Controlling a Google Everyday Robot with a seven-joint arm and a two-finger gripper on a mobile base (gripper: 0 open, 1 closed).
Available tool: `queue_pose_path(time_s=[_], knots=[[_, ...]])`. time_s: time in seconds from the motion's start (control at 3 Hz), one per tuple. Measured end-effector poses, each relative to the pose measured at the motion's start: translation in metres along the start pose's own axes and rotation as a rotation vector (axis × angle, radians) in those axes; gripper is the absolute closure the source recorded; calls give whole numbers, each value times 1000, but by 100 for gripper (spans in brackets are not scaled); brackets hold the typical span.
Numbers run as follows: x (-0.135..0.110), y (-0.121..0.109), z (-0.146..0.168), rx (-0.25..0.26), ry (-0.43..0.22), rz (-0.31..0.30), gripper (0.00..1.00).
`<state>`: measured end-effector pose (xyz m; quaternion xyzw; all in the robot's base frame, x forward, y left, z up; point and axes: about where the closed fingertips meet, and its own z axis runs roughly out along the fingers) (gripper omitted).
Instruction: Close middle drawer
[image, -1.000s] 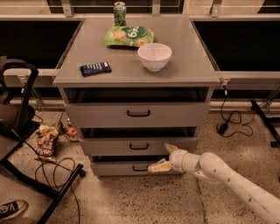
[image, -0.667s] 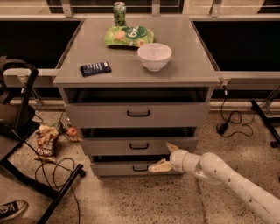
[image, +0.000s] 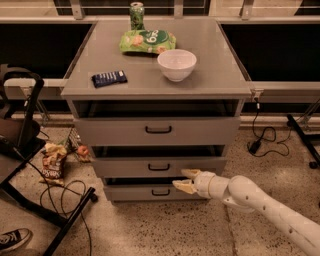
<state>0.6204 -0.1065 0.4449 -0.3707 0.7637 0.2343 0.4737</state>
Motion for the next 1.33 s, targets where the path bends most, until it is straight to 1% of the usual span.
queue_pose_path(time_s=[0.33, 0.67, 1.0, 1.33], knots=[[4, 13, -53, 62, 130, -58, 77], [3, 29, -97, 128, 259, -94, 99], [4, 39, -125, 194, 371, -47, 100], [-7, 34, -165, 337, 441, 65, 100]])
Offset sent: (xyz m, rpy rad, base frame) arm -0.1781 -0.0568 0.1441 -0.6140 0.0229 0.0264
